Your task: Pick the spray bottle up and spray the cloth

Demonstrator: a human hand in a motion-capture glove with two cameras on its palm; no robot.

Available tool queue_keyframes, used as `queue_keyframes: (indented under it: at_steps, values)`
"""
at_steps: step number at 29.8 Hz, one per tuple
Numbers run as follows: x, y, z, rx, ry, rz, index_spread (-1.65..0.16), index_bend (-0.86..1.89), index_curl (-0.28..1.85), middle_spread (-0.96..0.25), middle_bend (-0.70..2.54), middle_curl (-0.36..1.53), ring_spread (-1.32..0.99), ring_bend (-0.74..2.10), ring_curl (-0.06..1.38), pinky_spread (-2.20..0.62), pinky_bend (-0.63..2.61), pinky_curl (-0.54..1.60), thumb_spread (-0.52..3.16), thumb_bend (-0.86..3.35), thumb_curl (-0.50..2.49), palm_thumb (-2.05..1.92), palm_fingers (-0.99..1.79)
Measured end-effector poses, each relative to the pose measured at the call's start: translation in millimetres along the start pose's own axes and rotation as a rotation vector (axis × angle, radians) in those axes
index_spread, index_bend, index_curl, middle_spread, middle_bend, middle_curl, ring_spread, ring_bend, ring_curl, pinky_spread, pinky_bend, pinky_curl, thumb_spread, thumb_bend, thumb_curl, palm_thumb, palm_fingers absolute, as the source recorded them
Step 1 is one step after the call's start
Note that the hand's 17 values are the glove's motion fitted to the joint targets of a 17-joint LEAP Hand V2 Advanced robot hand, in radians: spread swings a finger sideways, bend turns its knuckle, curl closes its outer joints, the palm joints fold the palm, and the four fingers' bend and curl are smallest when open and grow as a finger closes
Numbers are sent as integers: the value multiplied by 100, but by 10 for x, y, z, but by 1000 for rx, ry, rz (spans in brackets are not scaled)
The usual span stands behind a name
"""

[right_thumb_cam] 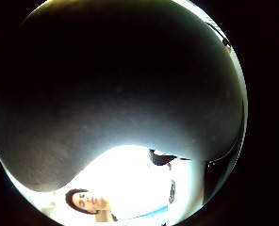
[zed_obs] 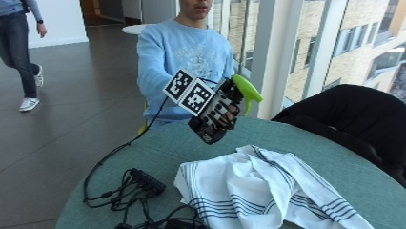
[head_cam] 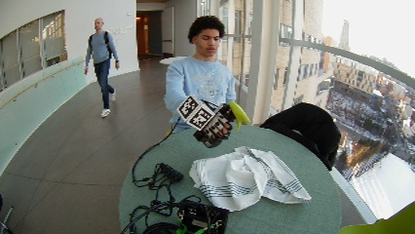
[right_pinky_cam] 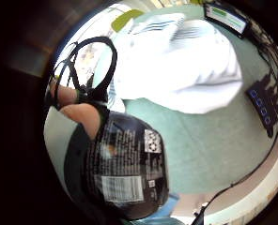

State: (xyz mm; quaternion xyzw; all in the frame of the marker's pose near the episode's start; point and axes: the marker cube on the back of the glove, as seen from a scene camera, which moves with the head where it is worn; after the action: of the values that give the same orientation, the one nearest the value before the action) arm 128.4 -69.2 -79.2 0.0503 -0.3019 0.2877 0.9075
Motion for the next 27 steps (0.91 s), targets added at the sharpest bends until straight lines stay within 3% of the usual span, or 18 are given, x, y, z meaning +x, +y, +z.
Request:
queue_keyframes:
  at_steps: [6, 14, 20, 27]
  values:
    - [-542, 4, 541, 44, -150, -261, -21, 18, 50, -8, 44, 48, -6, 47, 39, 10, 18, 34, 98, -2, 52, 82, 121]
    - [-1082, -38, 1455, 35, -306, -464, -21, 18, 50, -8, 44, 48, -6, 47, 40, 9, 19, 34, 98, -2, 52, 82, 120]
    - [-1323, -111, 2048, 41, -379, -522, -21, 19, 50, -8, 43, 48, -7, 47, 40, 9, 18, 34, 100, -2, 52, 82, 119]
    - [-1271, -226, 2318, 56, -408, -513, -21, 19, 51, -8, 42, 48, -7, 46, 39, 9, 18, 33, 102, -2, 50, 82, 118]
